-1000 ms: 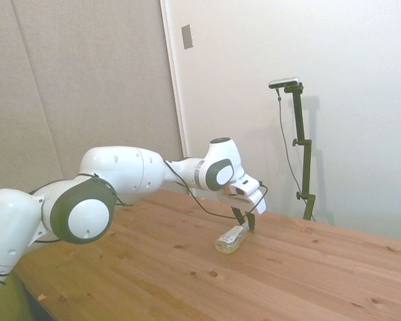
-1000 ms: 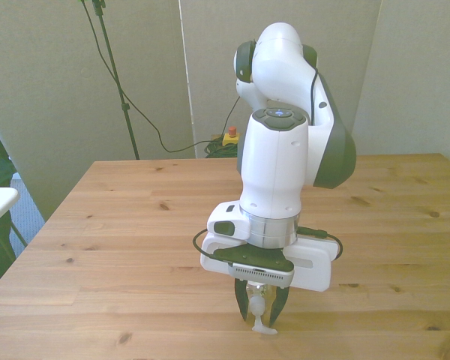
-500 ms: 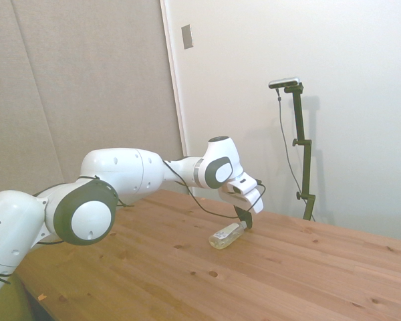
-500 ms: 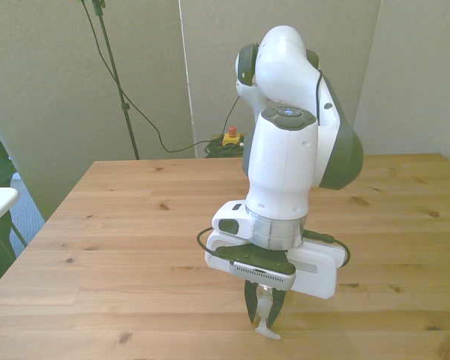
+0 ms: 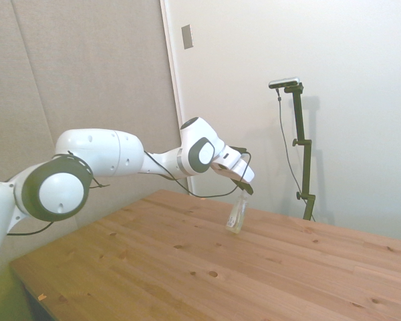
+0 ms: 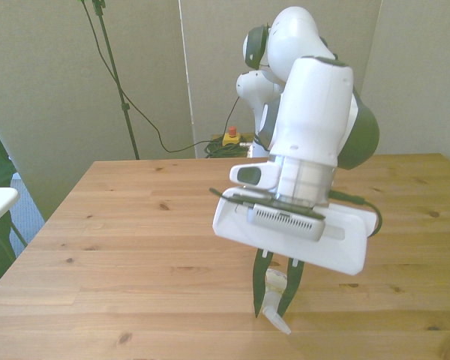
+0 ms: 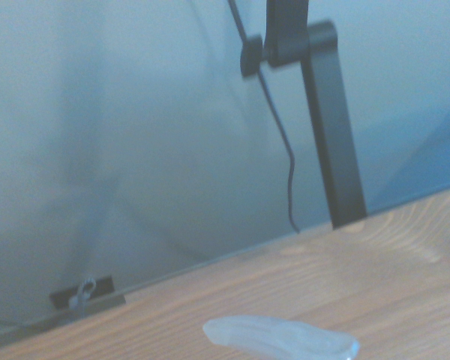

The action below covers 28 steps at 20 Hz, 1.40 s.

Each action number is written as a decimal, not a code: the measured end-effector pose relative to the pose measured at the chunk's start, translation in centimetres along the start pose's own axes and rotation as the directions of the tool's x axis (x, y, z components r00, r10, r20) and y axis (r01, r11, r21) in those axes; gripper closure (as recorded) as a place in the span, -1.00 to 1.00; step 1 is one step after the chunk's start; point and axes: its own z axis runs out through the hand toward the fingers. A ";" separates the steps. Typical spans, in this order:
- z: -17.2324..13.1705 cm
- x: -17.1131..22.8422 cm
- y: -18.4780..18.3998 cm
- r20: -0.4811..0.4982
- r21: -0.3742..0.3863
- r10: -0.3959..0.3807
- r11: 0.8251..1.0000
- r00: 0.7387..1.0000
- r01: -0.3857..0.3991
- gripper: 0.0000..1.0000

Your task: Stand the sanitizer

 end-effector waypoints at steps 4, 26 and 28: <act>-2.7 -1.8 0.7 -0.105 0.078 0.021 0.997 0.994 -0.013 1.00; -5.6 -12.3 7.4 -0.274 0.327 0.222 0.937 0.936 -0.126 1.00; -5.5 -12.3 7.5 -0.279 0.328 0.223 0.936 0.934 -0.126 -1.00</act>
